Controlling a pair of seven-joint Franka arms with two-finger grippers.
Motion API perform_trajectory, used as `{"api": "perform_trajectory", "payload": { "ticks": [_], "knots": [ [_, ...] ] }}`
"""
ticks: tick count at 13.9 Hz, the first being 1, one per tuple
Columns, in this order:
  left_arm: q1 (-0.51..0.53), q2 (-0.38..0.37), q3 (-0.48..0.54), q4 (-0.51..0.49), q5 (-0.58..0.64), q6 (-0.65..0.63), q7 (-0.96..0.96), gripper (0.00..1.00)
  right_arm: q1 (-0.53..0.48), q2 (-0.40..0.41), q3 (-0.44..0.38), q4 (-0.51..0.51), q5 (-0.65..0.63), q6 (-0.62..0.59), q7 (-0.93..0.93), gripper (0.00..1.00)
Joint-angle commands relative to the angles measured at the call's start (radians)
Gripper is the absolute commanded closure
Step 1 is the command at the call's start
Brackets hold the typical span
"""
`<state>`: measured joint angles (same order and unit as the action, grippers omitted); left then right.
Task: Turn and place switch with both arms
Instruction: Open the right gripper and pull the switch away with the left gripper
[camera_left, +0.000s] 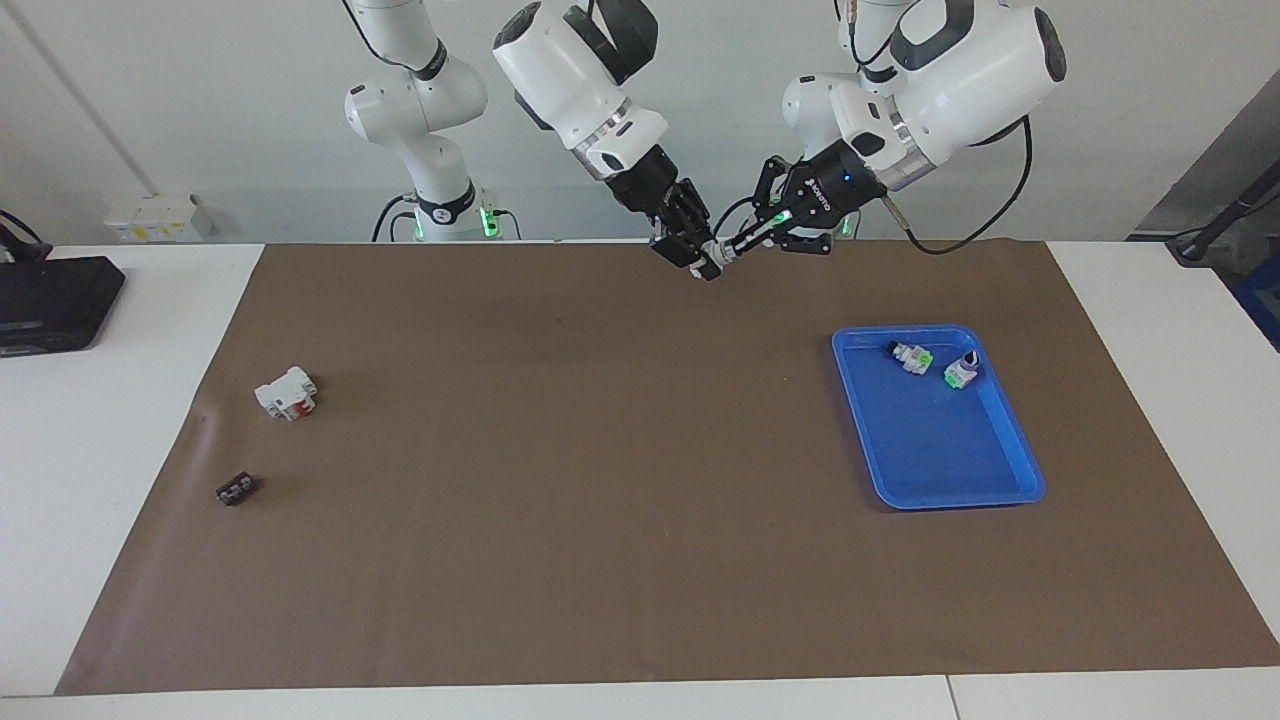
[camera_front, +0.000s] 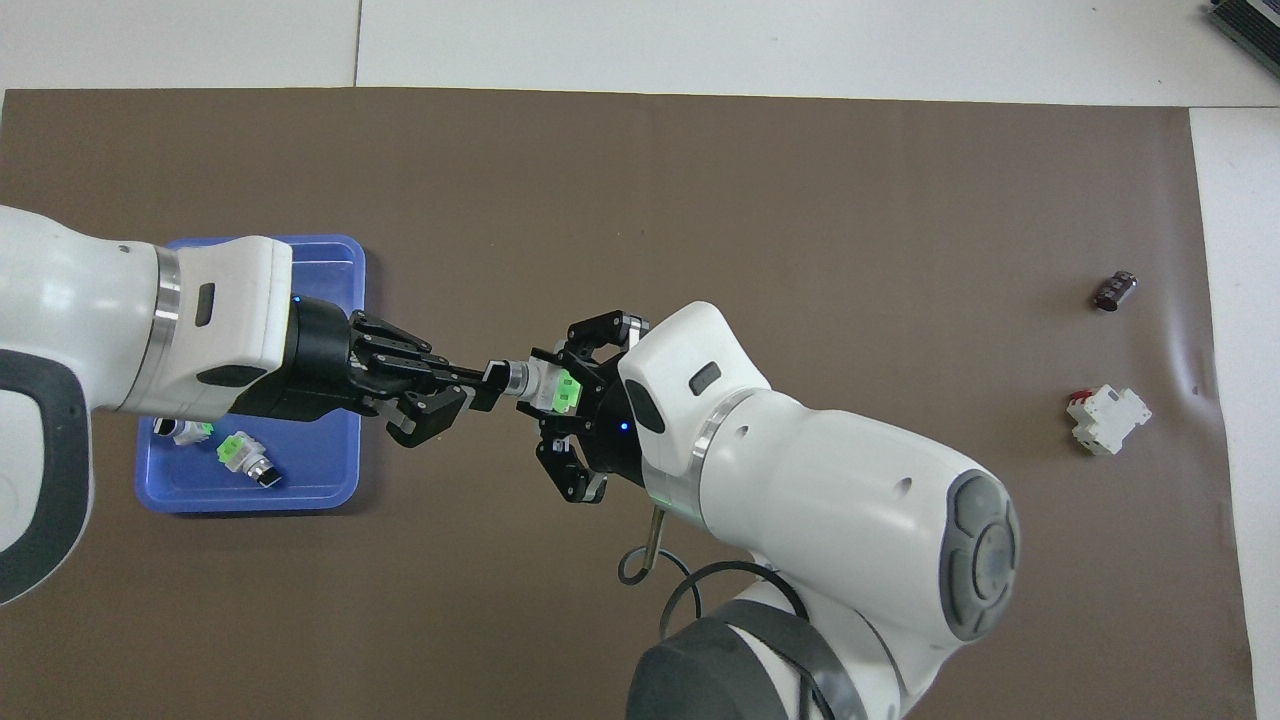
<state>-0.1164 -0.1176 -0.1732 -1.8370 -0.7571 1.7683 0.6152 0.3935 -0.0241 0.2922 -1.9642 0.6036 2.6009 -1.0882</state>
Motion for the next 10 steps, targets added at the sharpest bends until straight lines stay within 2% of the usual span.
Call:
{"api": "perform_trajectory", "payload": {
  "ticks": [1,3,4,5,7,10],
  "knots": [
    [-0.037,-0.025,0.004,-0.048,0.018,0.030,-0.006,1.00,-0.004,0.001,0.010,0.021,-0.008,0.030,0.028,1.00],
    [-0.066,-0.025,-0.003,-0.036,0.018,0.052,-0.006,1.00,-0.005,0.001,0.010,0.021,-0.008,0.028,0.033,1.00],
    [-0.092,-0.027,-0.003,-0.039,0.018,0.074,-0.009,1.00,-0.005,0.003,0.010,0.021,-0.008,0.030,0.068,0.15],
    [-0.115,-0.031,-0.003,-0.050,0.019,0.089,-0.009,1.00,-0.005,0.004,0.010,0.024,-0.010,0.033,0.083,0.00],
    [-0.159,-0.033,-0.003,-0.050,0.039,0.120,-0.015,1.00,-0.005,0.006,0.010,0.027,-0.010,0.041,0.083,0.00],
    [-0.160,-0.033,-0.003,-0.050,0.039,0.120,-0.031,1.00,-0.005,0.006,0.010,0.025,-0.010,0.044,0.083,0.00]
  ]
}}
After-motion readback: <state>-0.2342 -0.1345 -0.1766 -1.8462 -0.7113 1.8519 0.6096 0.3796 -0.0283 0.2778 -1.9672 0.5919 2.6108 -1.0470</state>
